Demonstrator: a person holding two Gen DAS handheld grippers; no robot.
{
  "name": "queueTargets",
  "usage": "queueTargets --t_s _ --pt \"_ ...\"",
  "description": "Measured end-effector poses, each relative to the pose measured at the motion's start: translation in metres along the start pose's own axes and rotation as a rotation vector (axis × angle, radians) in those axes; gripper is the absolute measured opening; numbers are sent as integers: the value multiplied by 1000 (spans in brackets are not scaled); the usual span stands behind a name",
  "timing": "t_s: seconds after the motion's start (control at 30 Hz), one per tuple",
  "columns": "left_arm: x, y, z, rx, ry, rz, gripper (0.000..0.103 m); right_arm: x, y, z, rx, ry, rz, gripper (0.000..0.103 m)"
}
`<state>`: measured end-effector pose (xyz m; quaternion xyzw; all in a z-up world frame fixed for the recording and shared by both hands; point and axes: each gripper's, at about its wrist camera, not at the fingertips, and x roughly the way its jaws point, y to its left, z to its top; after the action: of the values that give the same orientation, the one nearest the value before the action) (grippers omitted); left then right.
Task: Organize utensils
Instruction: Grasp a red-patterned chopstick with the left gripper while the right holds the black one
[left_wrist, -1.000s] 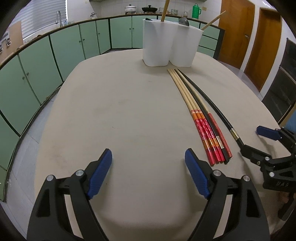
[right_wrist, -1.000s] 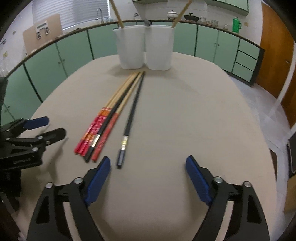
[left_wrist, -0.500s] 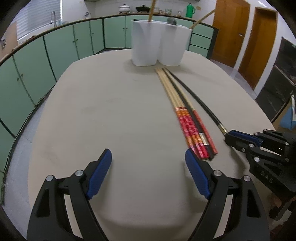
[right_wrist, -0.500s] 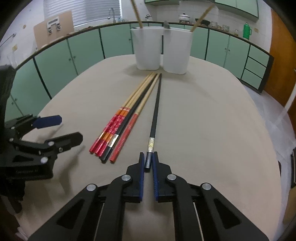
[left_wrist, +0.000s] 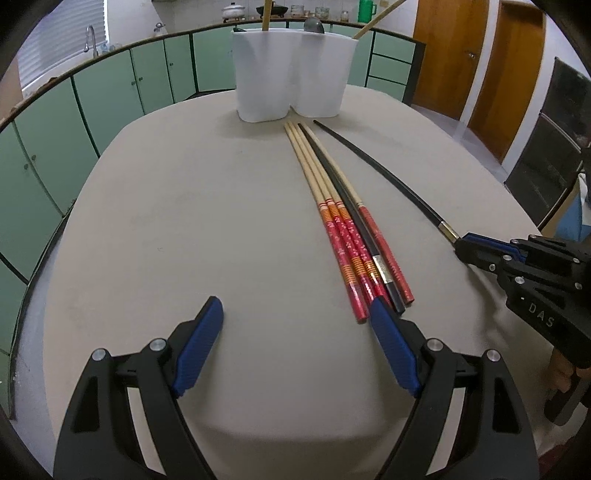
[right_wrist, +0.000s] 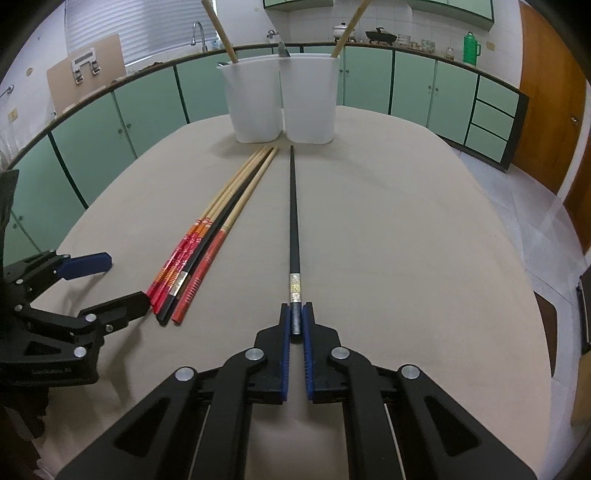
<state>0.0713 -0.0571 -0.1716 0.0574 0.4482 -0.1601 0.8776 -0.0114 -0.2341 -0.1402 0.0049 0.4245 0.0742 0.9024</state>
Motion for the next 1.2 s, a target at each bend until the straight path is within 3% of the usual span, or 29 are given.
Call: queueTargets --t_s 0.5,0.7,1.2 --pt "1 5 -2 -25 -11 47 77 -1 0 0 1 -2 5 7" --pt "1 3 -1 -20 -27 40 52 1 -4 1 17 0 31 9" --pt "1 -11 -2 -13 -41 25 6 2 -4 3 11 2 32 9"
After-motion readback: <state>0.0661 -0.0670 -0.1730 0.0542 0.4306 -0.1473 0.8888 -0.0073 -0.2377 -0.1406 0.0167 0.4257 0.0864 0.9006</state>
